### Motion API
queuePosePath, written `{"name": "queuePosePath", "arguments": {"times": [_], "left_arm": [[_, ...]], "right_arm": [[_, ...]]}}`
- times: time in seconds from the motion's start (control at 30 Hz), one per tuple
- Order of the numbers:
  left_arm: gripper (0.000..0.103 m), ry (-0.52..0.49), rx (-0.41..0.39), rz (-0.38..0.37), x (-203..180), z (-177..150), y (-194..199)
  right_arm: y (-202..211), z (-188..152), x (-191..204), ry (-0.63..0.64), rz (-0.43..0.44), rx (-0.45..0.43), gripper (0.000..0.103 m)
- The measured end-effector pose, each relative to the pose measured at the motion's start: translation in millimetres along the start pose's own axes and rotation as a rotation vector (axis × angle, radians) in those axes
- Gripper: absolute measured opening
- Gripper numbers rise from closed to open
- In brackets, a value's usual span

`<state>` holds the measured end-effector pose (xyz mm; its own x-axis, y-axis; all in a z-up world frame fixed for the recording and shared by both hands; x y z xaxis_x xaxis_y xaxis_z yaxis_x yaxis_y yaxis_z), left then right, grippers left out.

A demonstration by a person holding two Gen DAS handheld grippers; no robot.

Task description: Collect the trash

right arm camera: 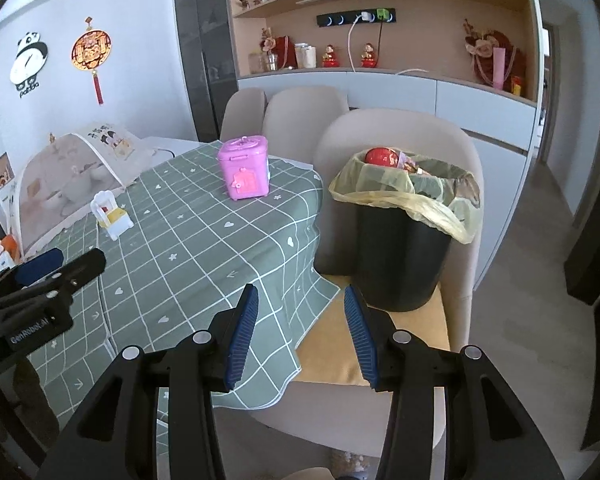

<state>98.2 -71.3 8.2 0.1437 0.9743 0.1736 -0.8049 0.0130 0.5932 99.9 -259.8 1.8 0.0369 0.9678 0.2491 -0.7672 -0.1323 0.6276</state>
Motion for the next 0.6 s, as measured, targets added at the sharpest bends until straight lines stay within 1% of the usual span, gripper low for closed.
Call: {"name": "queuePosePath", "arguments": {"times": [0.3,0.6], "left_arm": [[0.076,0.007,-0.021,0.022,2.1,5.7,4.8],[0.076,-0.006,-0.020,0.012,-1.3,5.7,6.4]], "right_arm": [[-2.4,2.3,4.7,0.020,0.040,0.013,0.043],[-4.6,2.0,4.7,0.024,0.037,0.016,0.043]]}}
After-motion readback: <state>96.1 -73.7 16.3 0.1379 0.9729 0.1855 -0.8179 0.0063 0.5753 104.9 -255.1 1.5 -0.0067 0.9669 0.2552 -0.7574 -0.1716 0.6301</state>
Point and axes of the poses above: each gripper's, at about its wrist camera, not at the fingertips, and y roughly against the way its jaws point, x to its left, z to its top, the point moved 5 cm from there along -y, roughly the way its jaws point, and after that the axes turned 14 degrees about -y, right-handed, at the moved point
